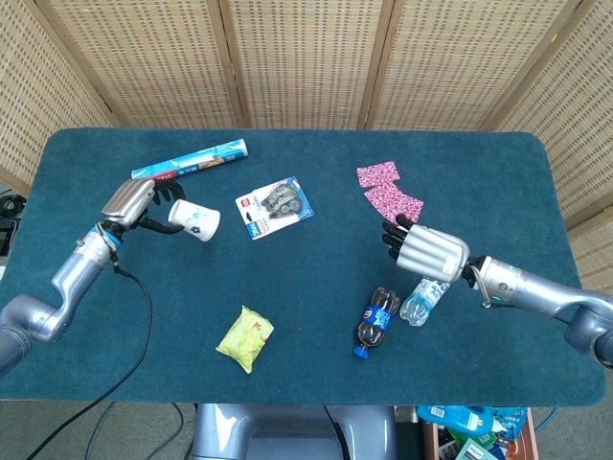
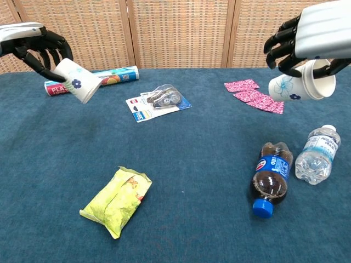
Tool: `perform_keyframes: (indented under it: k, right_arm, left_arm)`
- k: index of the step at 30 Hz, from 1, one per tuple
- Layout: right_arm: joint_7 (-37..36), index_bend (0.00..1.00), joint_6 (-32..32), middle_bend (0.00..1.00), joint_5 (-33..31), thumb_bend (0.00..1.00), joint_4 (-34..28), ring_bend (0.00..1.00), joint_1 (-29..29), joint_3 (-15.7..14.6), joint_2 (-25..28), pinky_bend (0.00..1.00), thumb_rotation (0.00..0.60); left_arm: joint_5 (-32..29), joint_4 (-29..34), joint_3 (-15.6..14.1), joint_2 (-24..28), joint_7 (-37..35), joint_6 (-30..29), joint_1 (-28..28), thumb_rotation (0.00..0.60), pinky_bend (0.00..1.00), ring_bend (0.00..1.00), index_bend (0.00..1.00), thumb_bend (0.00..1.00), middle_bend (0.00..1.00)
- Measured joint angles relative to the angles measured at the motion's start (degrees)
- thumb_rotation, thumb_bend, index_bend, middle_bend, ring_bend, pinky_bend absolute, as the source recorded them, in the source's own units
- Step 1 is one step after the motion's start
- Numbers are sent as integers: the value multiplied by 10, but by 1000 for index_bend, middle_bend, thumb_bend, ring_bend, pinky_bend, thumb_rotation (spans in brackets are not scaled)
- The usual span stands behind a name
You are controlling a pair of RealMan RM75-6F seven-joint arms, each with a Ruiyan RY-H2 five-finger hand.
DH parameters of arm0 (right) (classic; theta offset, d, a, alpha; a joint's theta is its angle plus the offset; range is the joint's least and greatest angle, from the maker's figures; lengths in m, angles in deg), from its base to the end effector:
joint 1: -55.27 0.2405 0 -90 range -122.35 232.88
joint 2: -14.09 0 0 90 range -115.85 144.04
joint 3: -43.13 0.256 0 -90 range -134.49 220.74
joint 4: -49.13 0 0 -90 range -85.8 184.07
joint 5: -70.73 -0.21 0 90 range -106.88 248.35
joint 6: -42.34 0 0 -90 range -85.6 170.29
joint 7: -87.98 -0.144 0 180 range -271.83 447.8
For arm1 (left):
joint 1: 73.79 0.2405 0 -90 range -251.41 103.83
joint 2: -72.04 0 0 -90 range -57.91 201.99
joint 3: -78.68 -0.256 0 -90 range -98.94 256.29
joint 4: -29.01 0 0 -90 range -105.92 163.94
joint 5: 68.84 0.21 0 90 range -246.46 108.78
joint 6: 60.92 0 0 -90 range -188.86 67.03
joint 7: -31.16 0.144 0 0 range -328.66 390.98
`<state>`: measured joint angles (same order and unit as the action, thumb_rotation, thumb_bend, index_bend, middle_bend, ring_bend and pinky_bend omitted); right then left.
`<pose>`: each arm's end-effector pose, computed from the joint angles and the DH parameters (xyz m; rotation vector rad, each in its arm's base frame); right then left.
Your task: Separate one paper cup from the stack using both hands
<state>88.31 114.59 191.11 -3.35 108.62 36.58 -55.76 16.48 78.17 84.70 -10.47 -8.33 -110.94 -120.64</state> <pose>-0.1798 -0.3920 0.1231 2.3351 0.4965 0.6861 -0.2342 0.4440 0.0921 -1.7170 -1.0911 -1.0921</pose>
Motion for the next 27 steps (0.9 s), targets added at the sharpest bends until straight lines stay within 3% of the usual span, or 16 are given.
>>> perform_keyframes:
  k: [7, 15, 16, 17, 19, 20, 21, 22, 27]
  right_arm:
    - [30, 666, -86, 443, 46, 590, -20, 263, 60, -39, 12, 392, 600]
    - [41, 656, -144, 399, 65, 579, -23, 263, 97, -64, 0, 392, 600]
    - [45, 628, -146, 375, 63, 541, -21, 259, 98, -64, -4, 392, 600]
    - [49, 543, -147, 327, 61, 432, -18, 242, 98, -63, -7, 381, 600]
    - [63, 338, -149, 222, 55, 172, -11, 177, 97, -59, -12, 333, 600]
    - [70, 240, -150, 166, 52, 62, -8, 133, 96, -57, -14, 289, 600]
    - [77, 184, -151, 123, 47, 14, -6, 99, 94, -54, -16, 250, 600]
    - [87, 161, -152, 104, 40, 3, -5, 84, 91, -50, -18, 230, 600]
    - [119, 123, -133, 68, 5, 0, -6, 54, 74, -24, -22, 194, 600]
  left_arm:
    - [-11, -8, -15, -1, 147, -40, 42, 600, 471, 434, 539, 178, 486]
    - [-14, -62, -33, -50, 171, -51, 67, 600, 470, 421, 539, 178, 464]
    - [-13, -69, -34, -55, 170, -50, 68, 600, 468, 402, 536, 178, 439]
    - [-11, -75, -37, -60, 169, -49, 68, 600, 448, 349, 499, 178, 371]
    - [-3, -82, -43, -66, 162, -45, 67, 600, 361, 198, 325, 178, 191]
    - [0, -84, -46, -67, 159, -44, 66, 600, 290, 102, 177, 178, 88]
    - [2, -85, -48, -67, 155, -41, 66, 600, 231, 36, 69, 179, 24]
    - [3, -84, -49, -67, 153, -40, 65, 600, 200, 11, 25, 179, 4]
    - [0, -69, -42, -56, 148, -52, 67, 600, 115, 0, 0, 179, 0]
